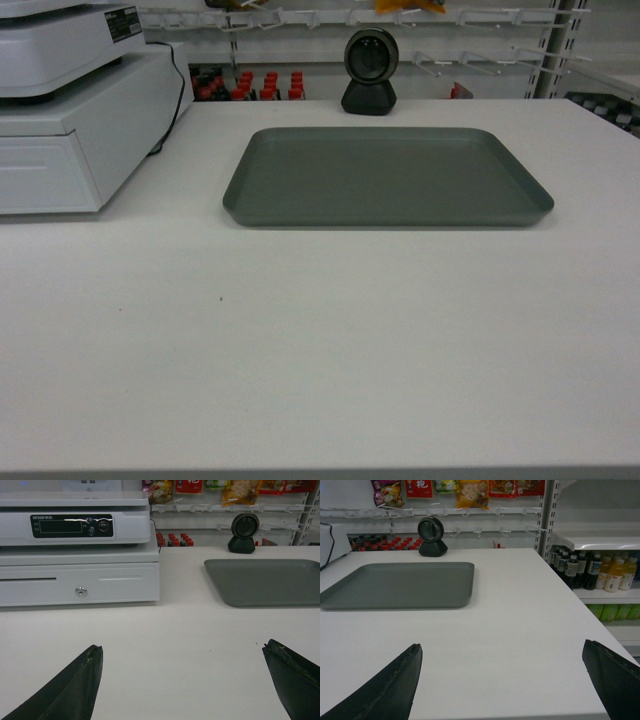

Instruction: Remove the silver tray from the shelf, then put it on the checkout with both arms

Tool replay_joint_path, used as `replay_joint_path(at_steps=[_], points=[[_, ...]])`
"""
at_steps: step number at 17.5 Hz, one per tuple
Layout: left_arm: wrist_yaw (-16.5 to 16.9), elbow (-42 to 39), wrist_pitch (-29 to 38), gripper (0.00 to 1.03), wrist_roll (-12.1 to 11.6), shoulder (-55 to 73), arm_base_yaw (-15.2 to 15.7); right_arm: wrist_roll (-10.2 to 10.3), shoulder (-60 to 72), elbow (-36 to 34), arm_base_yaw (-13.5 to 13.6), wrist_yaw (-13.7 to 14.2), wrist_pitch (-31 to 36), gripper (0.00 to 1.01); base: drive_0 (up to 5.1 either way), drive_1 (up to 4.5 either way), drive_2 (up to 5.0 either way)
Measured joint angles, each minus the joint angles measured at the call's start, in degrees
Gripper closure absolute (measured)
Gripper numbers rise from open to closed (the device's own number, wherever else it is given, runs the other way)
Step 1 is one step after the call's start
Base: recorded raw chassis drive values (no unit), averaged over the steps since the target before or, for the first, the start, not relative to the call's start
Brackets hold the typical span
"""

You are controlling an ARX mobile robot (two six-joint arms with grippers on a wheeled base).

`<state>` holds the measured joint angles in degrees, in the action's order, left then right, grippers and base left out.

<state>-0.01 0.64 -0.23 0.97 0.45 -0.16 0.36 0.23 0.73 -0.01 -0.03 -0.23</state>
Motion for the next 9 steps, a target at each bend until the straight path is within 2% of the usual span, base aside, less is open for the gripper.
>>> replay_joint_path(at_steps=[9], points=[[0.0,0.0,0.1,0.05,0.0,0.0,0.0,0.0,0.0,0.0,0.0,0.0,0.2,0.03,0.0,-4.17,4.2]])
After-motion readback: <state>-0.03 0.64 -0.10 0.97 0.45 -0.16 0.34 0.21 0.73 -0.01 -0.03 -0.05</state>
